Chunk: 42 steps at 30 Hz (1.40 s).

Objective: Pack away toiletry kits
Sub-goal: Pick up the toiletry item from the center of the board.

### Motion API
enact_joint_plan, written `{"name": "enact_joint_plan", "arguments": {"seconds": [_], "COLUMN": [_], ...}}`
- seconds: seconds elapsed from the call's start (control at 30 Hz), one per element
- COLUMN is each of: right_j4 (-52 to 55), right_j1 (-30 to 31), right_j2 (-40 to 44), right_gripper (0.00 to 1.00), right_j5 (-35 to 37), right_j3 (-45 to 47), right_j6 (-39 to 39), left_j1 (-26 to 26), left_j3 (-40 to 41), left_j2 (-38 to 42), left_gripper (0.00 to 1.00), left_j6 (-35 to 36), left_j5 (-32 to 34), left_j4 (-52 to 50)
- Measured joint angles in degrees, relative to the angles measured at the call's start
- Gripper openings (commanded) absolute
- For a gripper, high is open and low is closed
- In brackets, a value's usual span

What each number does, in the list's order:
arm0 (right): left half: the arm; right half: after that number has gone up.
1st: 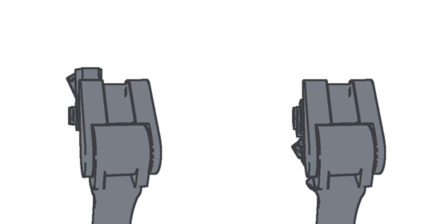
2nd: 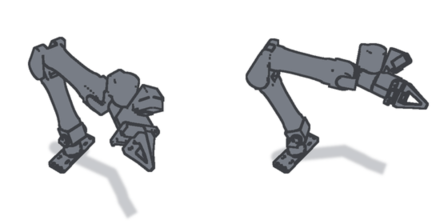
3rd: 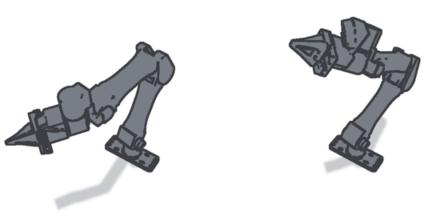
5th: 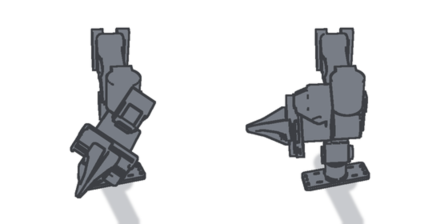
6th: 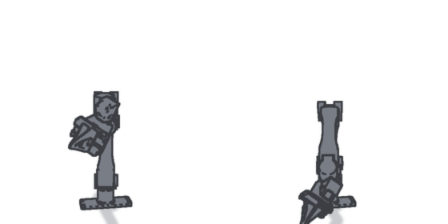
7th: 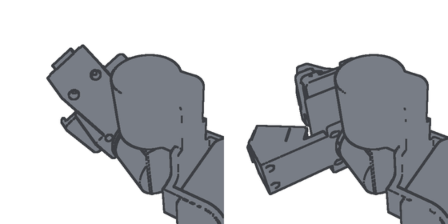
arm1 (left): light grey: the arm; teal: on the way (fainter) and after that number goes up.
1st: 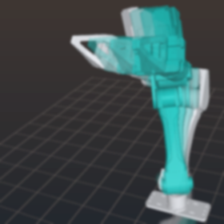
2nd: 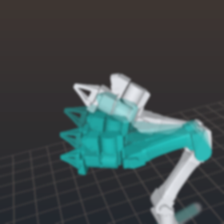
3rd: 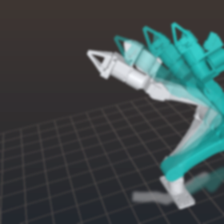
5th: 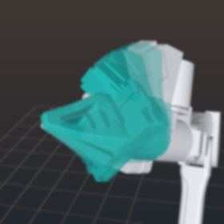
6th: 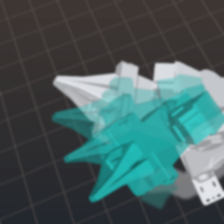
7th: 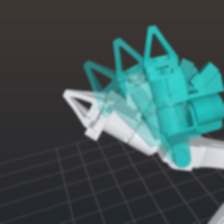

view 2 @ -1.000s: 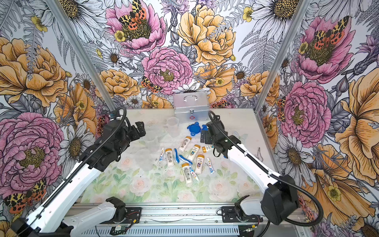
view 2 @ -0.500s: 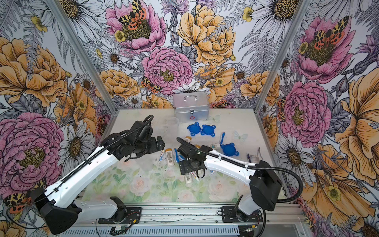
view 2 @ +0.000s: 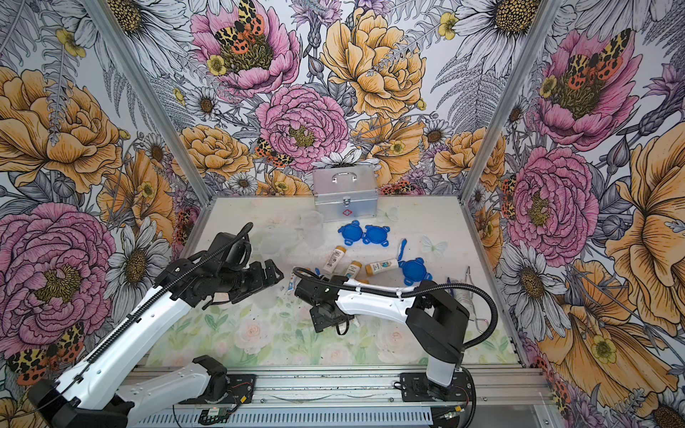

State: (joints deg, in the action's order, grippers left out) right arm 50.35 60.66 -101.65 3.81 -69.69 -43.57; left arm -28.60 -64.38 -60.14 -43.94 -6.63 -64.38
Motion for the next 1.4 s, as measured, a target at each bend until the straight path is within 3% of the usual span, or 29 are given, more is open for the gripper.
{"name": "enact_joint_plan", "arguments": {"seconds": [0.33, 0.53, 0.8, 0.97, 1.1, 1.23, 1.4], "right_j4": [-0.07, -1.49, -4.22, -7.26, -12.09, -18.43, -25.55], "right_j1": [-1.46, -2.25, -2.40, -2.40, -1.70, -0.24, 0.83], "right_j2": [-2.80, -2.89, -2.38, -0.17, 3.89, 13.99, 23.41], "right_gripper": [0.69, 0.55, 0.25, 0.15, 0.11, 0.11, 0.11], "right_j5": [0.42, 0.13, -1.29, -1.05, -0.85, -1.84, -4.50], "right_j3": [0.46, 2.82, 4.59, 7.19, 11.82, 17.59, 18.16], "right_j6": [1.20, 2.86, 5.49, 7.48, 10.27, 13.05, 15.74], "left_j1": [0.02, 0.02, 0.63, 2.91, 3.74, 3.93, 4.52], "left_j3": [0.00, 0.00, -0.11, -0.39, -0.52, -1.38, -3.78], "left_j2": [0.07, 0.02, 0.02, 0.22, 0.59, 0.55, 0.87], "left_gripper": [0.99, 0.99, 0.99, 0.99, 0.99, 0.99, 0.99], "left_j6": [0.39, 0.44, 3.54, 6.19, 8.11, 10.10, 11.52], "left_j5": [-0.50, -0.50, -0.92, -3.82, -8.15, -13.57, -21.07], "left_j4": [-0.90, -1.62, -5.14, -7.65, -8.48, -9.05, -8.63]}}
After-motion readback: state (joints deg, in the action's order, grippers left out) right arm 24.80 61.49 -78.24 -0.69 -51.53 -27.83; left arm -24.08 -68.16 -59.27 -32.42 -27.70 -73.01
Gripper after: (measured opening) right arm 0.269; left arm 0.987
